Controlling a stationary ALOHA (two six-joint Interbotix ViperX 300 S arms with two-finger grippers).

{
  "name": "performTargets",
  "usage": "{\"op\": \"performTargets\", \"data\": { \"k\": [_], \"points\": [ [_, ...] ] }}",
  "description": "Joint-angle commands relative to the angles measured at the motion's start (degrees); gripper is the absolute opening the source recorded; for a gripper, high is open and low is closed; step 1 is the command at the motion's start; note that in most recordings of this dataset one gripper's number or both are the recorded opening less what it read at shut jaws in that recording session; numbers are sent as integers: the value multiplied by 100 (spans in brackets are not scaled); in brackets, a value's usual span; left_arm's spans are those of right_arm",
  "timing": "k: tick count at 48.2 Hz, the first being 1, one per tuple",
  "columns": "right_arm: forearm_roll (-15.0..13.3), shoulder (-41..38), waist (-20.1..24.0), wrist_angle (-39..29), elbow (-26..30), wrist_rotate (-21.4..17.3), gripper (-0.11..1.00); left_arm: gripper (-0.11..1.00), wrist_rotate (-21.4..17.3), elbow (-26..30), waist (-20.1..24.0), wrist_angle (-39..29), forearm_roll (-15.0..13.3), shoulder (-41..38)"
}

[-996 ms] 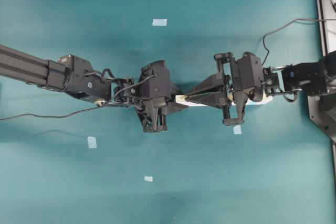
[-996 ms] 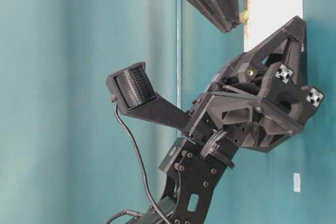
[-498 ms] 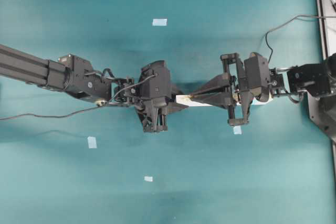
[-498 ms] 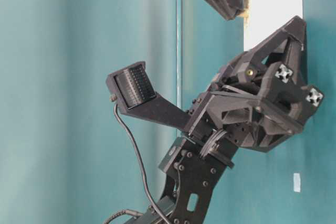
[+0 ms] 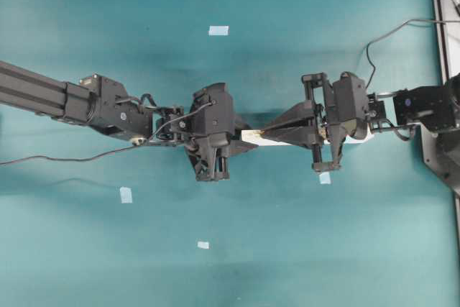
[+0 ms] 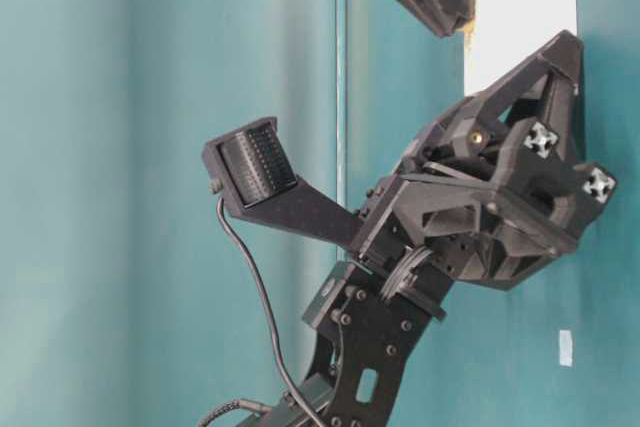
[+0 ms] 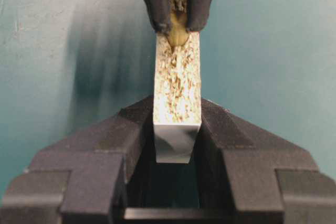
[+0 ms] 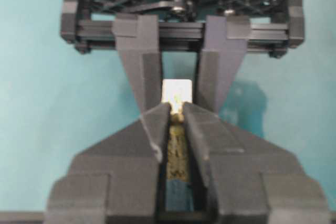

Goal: Move the wooden board into place and insert the rod into its hole.
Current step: 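Push the dowel down into the hole with the right gripper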

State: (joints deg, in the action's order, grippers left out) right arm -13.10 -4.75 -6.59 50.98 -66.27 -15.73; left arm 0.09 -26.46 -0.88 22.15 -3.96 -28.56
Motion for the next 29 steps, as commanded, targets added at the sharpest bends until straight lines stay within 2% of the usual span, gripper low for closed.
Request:
{"op": "performTargets", "data": {
  "k": [1, 15, 29],
  "points": [
    [-18, 176, -18, -308, -26, -26, 11, 21, 26, -35, -62, -211, 9, -26],
    [-18, 536, 35, -984, 26, -44, 10, 21, 26, -35, -62, -202, 9, -18],
    [-18, 501, 281, -1573, 492, -123, 11, 21, 26, -62, -53, -211, 9, 26]
  ]
}}
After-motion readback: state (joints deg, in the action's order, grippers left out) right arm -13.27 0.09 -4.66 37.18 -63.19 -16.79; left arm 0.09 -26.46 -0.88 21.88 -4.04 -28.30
